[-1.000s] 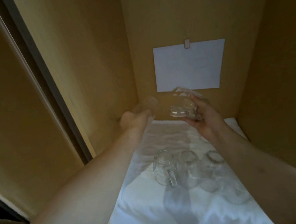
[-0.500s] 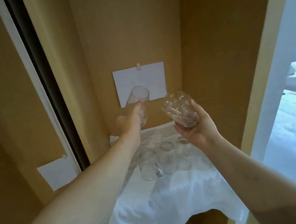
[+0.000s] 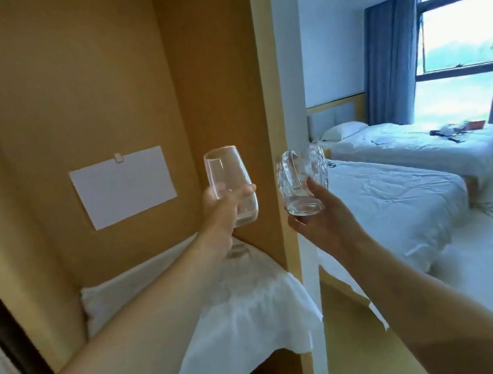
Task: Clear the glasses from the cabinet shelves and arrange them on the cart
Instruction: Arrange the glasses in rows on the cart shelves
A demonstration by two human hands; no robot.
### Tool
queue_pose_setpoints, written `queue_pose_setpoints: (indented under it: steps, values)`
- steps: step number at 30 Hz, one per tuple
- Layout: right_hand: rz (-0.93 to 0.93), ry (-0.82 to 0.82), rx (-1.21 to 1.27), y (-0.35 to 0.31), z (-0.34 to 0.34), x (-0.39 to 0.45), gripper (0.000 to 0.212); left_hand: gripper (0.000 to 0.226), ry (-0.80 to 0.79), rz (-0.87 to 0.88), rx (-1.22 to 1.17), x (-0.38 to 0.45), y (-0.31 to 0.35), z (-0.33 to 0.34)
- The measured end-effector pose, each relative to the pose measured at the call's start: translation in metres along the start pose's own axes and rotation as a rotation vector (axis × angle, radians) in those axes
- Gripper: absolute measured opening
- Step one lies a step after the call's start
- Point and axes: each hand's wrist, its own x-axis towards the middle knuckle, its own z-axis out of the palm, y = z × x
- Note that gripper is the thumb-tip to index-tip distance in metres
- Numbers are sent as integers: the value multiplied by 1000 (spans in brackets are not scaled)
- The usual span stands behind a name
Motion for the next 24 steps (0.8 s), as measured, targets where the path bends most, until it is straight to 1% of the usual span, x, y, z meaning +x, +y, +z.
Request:
queue_pose_setpoints:
  steps: [1,3,5,6,7,9,10,12,14,15,16,18,19,21,24]
  values:
    - [-22,27,0,-13,-12,-7,54,76,-46,-6,-7,-3,-2,18]
    - [-77,35,7,-38,-37,-23,47,85,-138,-14,-22,-11,-7,57]
    - [-129,41,-18,-63,-64,-42,43,91,-221,-25,-29,-17,-14,97]
    - [-156,45,-30,-75,-78,-53,46,93,-257,-31,-24,-22,-18,118]
    - [-173,55,-36,-88,-92,-64,53,94,-287,-35,-13,-26,-22,140]
    - [-205,98,-46,-115,-120,-87,75,94,-331,-39,21,-35,-33,182]
    - [-231,124,-61,-129,-134,-98,81,94,-355,-51,29,-39,-39,204]
    - [-273,183,-99,-160,-159,-121,84,90,-399,-85,29,-44,-53,248]
    - [-299,281,-149,-188,-183,-143,96,84,-444,-117,34,-50,-66,293]
    - [-319,320,-163,-203,-196,-154,101,86,-472,-128,30,-53,-72,317]
    - [-339,343,-168,-216,-209,-164,99,89,-503,-137,29,-58,-78,340]
    - [-368,360,-177,-241,-235,-185,77,91,-572,-144,58,-68,-89,387]
    - [-380,374,-188,-252,-248,-194,69,88,-604,-139,78,-74,-95,410]
    - [-412,437,-238,-274,-277,-214,65,82,-652,-128,116,-84,-109,453]
    - [-442,511,-277,-301,-316,-239,65,81,-719,-153,133,-98,-128,510]
